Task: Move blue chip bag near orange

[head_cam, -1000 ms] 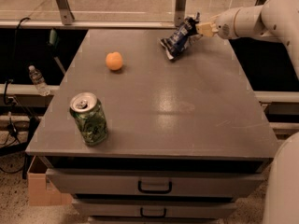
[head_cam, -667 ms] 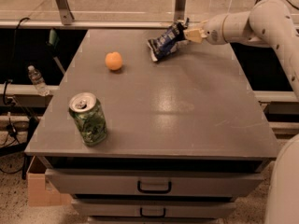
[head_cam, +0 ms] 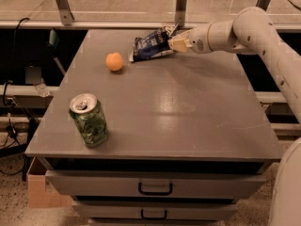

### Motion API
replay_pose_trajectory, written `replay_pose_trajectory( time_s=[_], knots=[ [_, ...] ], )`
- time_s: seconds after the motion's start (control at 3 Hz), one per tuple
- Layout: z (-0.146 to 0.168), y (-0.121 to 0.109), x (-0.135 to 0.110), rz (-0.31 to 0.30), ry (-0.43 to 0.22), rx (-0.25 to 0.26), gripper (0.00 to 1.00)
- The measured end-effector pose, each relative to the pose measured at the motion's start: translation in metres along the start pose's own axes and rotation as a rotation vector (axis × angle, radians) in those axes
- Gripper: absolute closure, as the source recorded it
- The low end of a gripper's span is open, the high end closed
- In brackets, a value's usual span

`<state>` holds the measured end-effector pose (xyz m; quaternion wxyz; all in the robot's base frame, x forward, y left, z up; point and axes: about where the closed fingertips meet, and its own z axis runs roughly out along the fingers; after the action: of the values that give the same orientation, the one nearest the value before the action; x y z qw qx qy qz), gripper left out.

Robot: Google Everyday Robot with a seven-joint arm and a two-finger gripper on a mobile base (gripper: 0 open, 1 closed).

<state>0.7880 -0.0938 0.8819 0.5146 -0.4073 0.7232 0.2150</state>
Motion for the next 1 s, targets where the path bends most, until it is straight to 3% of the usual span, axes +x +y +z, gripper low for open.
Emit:
replay_pose_trajectory(
  time_s=[1.0],
  knots=[
    [0.0008,0.0173,0.016,0.004,0.04,-0.036,1.0]
  ],
)
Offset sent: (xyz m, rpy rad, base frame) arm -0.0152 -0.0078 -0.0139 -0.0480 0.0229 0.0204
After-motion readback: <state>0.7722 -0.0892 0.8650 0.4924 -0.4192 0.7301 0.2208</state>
